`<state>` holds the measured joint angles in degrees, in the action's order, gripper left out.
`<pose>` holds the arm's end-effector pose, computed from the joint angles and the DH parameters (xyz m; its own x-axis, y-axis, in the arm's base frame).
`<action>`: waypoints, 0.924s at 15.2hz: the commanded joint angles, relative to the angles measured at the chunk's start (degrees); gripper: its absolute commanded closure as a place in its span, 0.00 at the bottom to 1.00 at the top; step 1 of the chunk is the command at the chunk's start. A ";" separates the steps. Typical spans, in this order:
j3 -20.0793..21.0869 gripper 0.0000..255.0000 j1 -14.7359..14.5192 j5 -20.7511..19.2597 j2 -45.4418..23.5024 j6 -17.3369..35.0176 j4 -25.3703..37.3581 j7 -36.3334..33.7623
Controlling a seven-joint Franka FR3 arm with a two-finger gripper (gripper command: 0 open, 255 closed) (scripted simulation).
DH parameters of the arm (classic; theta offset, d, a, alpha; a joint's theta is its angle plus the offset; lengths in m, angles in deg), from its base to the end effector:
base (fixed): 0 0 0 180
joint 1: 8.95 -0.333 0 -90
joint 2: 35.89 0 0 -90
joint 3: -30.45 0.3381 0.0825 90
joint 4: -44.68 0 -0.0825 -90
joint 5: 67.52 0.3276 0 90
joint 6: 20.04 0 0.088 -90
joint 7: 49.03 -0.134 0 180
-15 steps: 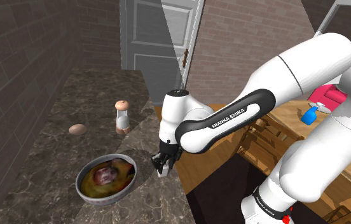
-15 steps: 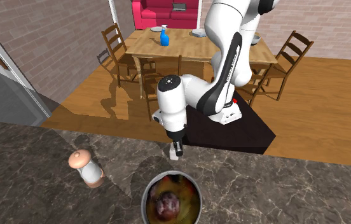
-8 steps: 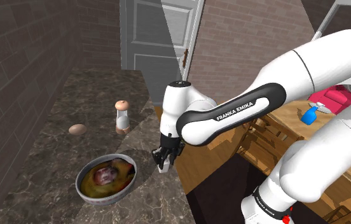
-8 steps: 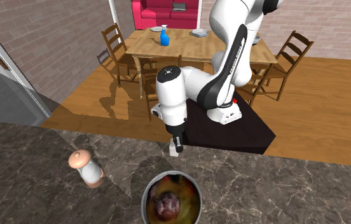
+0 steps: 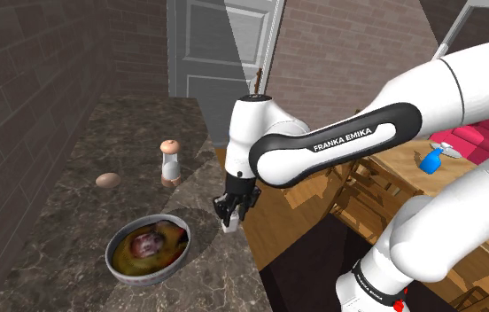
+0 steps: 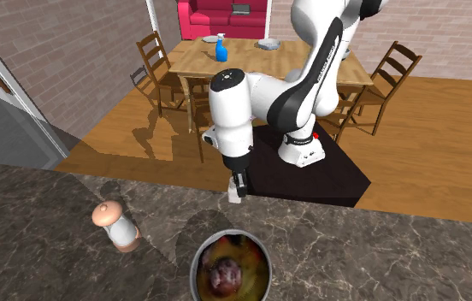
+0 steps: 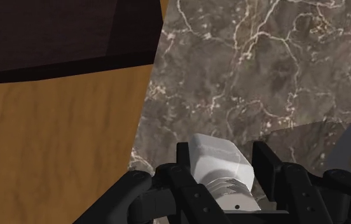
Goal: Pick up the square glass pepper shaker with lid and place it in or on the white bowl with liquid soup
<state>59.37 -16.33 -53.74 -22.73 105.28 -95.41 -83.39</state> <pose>0.3141 0.2520 0.4019 0.9886 -0.1223 -0.0882 -0.1257 -0.9915 -0.0345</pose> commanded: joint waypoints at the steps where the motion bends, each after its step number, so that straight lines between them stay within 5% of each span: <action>1: -0.35 1.00 0.04 0.10 0.90 -1.87 0.97 0.19; 14: -2.14 1.00 0.00 0.43 5.58 -12.76 7.35 0.35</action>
<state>57.28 -16.32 -53.28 -17.27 93.24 -88.66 -82.91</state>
